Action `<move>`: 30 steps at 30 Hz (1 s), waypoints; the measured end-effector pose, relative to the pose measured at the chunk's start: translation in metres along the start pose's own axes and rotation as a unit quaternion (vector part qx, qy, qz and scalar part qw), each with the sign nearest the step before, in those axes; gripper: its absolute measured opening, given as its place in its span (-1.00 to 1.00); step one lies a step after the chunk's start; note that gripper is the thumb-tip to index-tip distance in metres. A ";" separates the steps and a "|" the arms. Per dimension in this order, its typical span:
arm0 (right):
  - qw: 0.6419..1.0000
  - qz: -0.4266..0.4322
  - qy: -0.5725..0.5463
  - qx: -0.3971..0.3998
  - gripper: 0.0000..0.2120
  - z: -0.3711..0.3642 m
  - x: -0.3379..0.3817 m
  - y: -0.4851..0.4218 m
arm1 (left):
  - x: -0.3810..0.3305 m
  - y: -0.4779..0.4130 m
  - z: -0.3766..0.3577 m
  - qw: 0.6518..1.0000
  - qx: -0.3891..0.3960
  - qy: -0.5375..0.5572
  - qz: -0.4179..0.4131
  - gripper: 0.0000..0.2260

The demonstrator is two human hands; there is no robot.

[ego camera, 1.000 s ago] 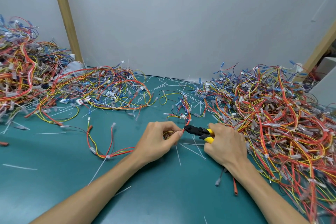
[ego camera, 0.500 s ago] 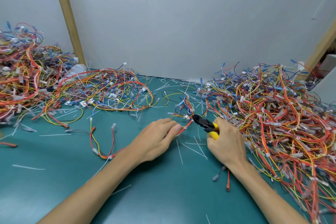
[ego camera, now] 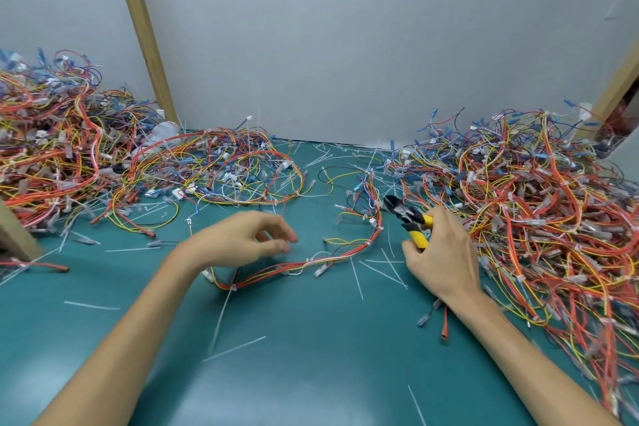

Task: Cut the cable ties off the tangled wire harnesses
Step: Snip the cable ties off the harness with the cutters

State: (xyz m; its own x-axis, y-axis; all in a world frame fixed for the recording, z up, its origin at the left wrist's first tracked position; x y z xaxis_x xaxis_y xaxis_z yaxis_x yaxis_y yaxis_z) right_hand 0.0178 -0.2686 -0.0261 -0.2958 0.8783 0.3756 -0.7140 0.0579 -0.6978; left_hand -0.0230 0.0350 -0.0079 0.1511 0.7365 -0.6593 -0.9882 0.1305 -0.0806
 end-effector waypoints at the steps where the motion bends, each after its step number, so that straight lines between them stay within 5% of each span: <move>1: 1.000 -0.005 0.001 0.001 -0.67 0.000 0.000 0.000 | 0.001 0.004 -0.003 1.000 0.016 -0.019 -0.002 -0.86; 14: 0.998 -0.059 -0.030 -0.002 -0.44 0.000 -0.004 0.002 | -0.029 -0.005 -0.031 0.988 0.018 -0.144 -0.055 -0.92; 17: 0.996 -0.063 -0.053 -0.023 -0.45 0.001 -0.004 0.001 | -0.034 -0.010 -0.035 0.998 -0.023 0.041 -0.034 -0.97; 21: 0.994 -0.074 -0.077 0.000 -0.43 0.003 -0.005 0.000 | -0.041 -0.020 -0.052 0.923 -0.019 0.369 0.107 -0.91; 26: 0.991 -0.059 -0.116 0.028 -0.38 0.012 -0.007 0.000 | -0.039 -0.031 -0.076 0.905 -0.030 0.385 0.178 -0.88; 30: 0.995 -0.007 -0.080 0.057 -0.43 0.021 -0.003 -0.003 | -0.032 -0.031 -0.075 0.849 -0.010 0.492 0.192 -0.82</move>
State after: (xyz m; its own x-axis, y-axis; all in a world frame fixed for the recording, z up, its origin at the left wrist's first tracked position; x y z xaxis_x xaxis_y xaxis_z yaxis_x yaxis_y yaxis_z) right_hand 0.0073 -0.2818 -0.0123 -0.3764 0.7906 0.4829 -0.7834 0.0066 -0.6214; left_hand 0.0010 -0.0424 -0.0400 -0.2680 -0.1900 -0.9445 -0.9613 -0.0124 0.2752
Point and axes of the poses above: each hand's wrist, its own y-axis away from the middle knuckle, its own z-axis out of the back of the hand, x = y × z, the point moved 3 cm from there along -y, towards the middle knuckle, and after that the axes turned 15 degrees about -x, right-handed, at the moved point
